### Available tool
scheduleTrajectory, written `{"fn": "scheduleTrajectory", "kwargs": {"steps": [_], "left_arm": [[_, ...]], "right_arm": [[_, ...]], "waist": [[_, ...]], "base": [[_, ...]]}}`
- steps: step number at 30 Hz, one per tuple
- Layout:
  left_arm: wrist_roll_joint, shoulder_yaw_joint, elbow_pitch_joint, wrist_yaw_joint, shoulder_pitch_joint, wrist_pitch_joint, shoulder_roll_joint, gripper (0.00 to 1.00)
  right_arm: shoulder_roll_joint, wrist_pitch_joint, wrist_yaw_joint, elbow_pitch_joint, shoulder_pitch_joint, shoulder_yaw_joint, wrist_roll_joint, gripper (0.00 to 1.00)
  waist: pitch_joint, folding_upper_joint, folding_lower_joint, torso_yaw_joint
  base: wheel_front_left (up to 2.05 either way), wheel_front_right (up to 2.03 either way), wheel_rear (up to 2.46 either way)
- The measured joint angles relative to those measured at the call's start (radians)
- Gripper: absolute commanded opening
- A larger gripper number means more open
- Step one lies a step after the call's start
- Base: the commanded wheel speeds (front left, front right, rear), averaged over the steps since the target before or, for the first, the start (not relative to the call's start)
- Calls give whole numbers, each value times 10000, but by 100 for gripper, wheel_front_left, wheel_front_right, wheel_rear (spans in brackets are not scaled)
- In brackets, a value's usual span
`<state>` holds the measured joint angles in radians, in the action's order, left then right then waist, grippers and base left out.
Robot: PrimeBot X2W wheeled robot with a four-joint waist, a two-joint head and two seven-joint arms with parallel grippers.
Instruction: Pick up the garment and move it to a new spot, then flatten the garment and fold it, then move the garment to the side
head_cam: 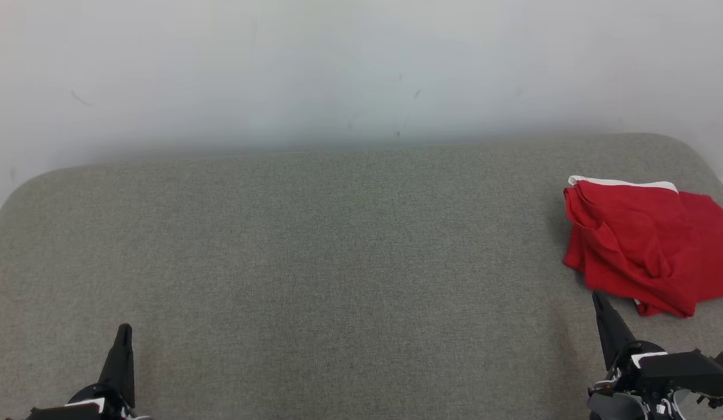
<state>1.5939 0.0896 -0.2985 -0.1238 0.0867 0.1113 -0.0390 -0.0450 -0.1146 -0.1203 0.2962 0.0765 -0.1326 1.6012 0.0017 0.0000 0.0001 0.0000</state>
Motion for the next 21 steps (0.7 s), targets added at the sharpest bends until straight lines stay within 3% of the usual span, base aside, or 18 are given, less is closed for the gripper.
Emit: {"fn": "scheduleTrajectory", "kwargs": {"steps": [21], "left_arm": [[0,-2,0,0,0,0,2,0]], "right_arm": [[0,2,0,0,0,0,2,0]], "waist": [[0,0,0,0]], "base": [[0,0,0]]}}
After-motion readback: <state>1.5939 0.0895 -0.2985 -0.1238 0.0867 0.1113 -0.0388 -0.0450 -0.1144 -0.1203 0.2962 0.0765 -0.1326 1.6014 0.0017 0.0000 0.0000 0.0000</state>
